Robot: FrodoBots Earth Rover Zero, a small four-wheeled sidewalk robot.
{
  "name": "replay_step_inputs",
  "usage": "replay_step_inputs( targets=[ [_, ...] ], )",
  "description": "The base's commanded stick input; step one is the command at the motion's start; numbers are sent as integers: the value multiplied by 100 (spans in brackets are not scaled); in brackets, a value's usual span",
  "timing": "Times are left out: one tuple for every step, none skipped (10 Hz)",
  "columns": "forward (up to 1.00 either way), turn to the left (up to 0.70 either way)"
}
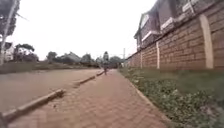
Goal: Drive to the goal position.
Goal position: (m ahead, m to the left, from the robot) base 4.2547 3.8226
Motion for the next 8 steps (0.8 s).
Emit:
replay_step_inputs(
  targets=[
    [70, 0],
    [70, 0],
    [70, 0],
    [70, 0],
    [70, 0],
    [70, 0],
    [70, 0],
    [70, 0]
  ],
)
